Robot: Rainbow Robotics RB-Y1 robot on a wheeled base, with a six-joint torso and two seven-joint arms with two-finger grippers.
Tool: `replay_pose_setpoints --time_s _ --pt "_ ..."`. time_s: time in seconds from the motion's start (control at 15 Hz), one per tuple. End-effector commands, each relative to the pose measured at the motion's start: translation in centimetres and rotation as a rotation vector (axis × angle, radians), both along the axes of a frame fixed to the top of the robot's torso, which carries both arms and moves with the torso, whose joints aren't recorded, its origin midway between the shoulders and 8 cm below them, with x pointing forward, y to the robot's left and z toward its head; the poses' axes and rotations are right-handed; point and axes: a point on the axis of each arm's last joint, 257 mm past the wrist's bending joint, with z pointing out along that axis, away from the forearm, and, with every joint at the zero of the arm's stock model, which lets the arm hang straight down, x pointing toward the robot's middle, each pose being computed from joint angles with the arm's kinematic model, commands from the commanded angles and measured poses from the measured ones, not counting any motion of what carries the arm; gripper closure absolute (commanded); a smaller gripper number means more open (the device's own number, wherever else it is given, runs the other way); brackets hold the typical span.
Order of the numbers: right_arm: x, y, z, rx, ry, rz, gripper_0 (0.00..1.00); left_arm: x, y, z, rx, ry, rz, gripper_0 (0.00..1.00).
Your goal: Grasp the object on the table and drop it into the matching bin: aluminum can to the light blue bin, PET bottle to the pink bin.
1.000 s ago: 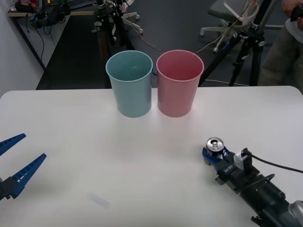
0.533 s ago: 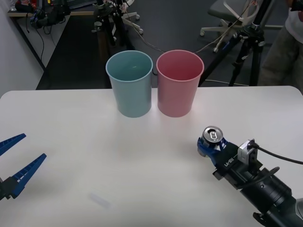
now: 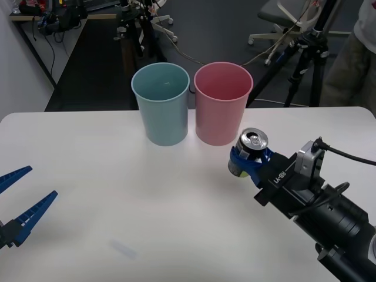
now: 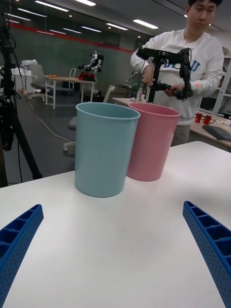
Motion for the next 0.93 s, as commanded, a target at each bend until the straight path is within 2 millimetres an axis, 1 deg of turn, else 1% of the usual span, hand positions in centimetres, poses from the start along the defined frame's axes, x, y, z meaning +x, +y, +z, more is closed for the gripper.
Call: replay_pose_setpoints --time_s 0.07,0.13,0.27,0.33,0.53,0.67,0.87,0.93 --pt "0.4 1.2 2.4 0.029 0.017 -0.009 1.0 0.0 0.0 0.0 0.0 0.0 0.0 0.0" --pt "0.6 2.1 3.6 0.048 0.027 -0.002 1.0 0.0 0.0 0.0 0.0 0.0 0.0 0.0" --pt "1.5 3.3 5.3 0.078 0.034 0.003 1.0 0.0 0.0 0.0 0.0 0.0 0.0 0.0" --pt "2.1 4.2 6.3 0.094 0.037 0.005 1.0 0.0 0.0 0.0 0.0 0.0 0.0 0.0" --pt "3.6 5.9 8.9 0.124 0.044 0.017 1.0 0.0 0.0 0.0 0.0 0.0 0.0 0.0" --pt "4.8 6.5 9.9 0.13 0.043 0.005 1.0 0.0 0.0 0.0 0.0 0.0 0.0 0.0" --pt "7.5 8.0 10.6 0.108 0.044 -0.012 1.0 0.0 0.0 0.0 0.0 0.0 0.0 0.0" --pt "8.6 8.6 10.9 0.092 0.03 -0.027 1.0 0.0 0.0 0.0 0.0 0.0 0.0 0.0"
